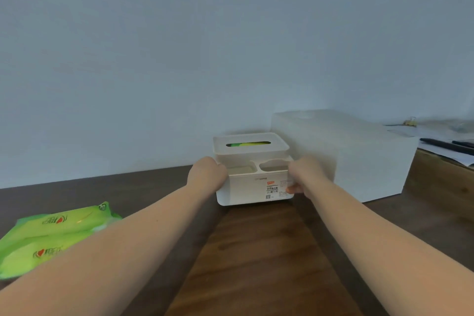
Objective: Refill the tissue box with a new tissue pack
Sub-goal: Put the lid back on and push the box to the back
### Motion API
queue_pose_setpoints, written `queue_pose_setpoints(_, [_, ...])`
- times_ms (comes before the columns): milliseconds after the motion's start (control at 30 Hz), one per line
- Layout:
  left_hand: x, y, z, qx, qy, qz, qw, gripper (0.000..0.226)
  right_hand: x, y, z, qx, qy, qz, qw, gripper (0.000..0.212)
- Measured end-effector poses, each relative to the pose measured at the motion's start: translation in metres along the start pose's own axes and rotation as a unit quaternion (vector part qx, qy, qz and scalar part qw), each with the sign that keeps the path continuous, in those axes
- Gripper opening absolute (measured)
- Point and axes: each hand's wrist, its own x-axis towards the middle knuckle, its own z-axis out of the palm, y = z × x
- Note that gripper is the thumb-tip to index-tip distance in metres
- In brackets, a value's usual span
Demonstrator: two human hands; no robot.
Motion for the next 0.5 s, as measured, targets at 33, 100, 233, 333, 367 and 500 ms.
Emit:
queue_pose_setpoints(33, [0.004, 0.002, 0.004, -0.003, 0.002, -0.001, 1.0, 0.04, 0.005, 0.0, 0.0, 0.005, 0.008, 0.003, 1.0, 0.011])
queue_pose_setpoints(100, [0.011, 0.004, 0.011, -0.009, 0.008, 0.001, 1.0, 0.041, 0.013, 0.001, 0.0, 0.015, 0.022, 0.005, 1.0, 0.02])
queue_pose_setpoints(233, [0.02, 0.007, 0.024, -0.018, 0.029, 0.002, 0.999, 0.041, 0.024, 0.003, 0.002, -0.001, 0.067, -0.025, 0.997, 0.024])
queue_pose_setpoints(333, [0.025, 0.008, 0.03, -0.03, 0.033, -0.004, 0.999, 0.041, 0.029, 0.005, 0.006, -0.046, 0.09, -0.054, 0.993, 0.021])
queue_pose_setpoints(367, [0.026, 0.009, 0.031, -0.031, 0.038, -0.002, 0.999, 0.042, 0.031, 0.007, 0.007, -0.06, 0.094, -0.06, 0.992, 0.019])
queue_pose_setpoints(500, [0.025, 0.006, 0.034, -0.045, 0.058, 0.011, 0.997, 0.045, 0.032, 0.011, 0.011, -0.089, 0.12, -0.086, 0.985, 0.031])
